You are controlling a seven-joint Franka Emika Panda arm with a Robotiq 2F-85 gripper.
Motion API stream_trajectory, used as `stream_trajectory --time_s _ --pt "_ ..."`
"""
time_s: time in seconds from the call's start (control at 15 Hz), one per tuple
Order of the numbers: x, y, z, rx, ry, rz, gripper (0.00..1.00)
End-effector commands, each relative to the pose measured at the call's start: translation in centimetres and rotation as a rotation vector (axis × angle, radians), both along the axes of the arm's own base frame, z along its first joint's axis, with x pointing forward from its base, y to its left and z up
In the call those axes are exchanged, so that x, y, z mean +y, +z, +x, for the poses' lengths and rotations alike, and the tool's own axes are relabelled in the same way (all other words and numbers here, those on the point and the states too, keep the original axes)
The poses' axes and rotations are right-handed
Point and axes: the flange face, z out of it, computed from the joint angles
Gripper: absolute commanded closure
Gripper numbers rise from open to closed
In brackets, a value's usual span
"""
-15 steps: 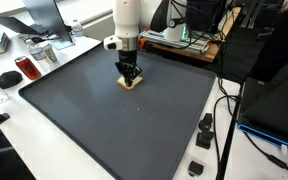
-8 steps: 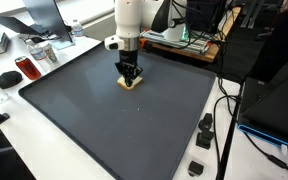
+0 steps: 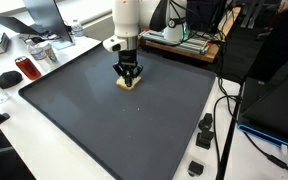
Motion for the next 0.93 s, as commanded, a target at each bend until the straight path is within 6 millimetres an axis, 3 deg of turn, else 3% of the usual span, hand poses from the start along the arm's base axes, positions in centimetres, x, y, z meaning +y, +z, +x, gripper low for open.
stream_trajectory --time_s 0.0,0.33,0.87 --pt "0.3 -3.8 -1.3 0.067 0.139 -0.050 0.94" --pt "0.8 -3.1 -1.2 0.069 0.209 -0.102 0.94" --pt "0.5 0.0 -1.0 0.083 0.074 -0.038 0.94"
